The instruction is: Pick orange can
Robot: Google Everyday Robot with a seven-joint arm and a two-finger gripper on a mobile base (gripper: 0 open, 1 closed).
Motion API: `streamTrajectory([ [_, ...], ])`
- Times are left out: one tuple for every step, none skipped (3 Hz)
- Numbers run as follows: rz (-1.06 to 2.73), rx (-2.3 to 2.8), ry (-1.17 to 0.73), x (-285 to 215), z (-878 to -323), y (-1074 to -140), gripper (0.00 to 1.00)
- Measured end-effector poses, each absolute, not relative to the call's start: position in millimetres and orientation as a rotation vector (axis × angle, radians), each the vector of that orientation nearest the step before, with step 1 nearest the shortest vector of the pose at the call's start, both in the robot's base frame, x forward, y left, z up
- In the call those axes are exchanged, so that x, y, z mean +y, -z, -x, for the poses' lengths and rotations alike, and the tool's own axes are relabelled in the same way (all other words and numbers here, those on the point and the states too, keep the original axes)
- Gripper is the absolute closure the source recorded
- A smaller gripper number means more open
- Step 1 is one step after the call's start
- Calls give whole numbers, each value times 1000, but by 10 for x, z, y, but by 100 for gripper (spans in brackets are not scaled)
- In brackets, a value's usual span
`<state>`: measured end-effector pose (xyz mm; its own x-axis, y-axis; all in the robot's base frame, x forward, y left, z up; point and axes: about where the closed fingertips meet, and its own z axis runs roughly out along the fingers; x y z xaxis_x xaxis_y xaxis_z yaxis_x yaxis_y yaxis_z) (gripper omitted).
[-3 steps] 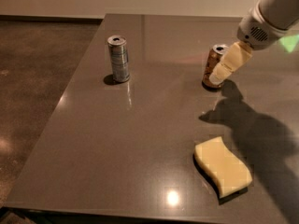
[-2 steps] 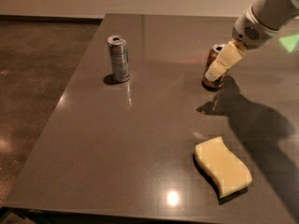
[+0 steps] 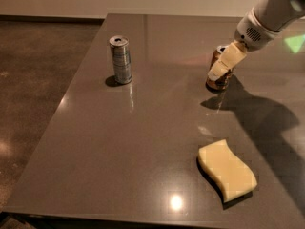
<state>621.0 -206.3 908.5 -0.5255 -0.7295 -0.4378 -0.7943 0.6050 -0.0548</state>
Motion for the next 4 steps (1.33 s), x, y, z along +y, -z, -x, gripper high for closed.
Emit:
streamTrajectory([
  [1215,2403,-227,-2062,-6200,-9098,36],
  [1225,2382,-246,-2044,-6158,-9148,58],
  [1256,2343,-284,-1977,-6076,-9286,82],
  [1316,2291,-323,-1864,-5980,-9530,100],
])
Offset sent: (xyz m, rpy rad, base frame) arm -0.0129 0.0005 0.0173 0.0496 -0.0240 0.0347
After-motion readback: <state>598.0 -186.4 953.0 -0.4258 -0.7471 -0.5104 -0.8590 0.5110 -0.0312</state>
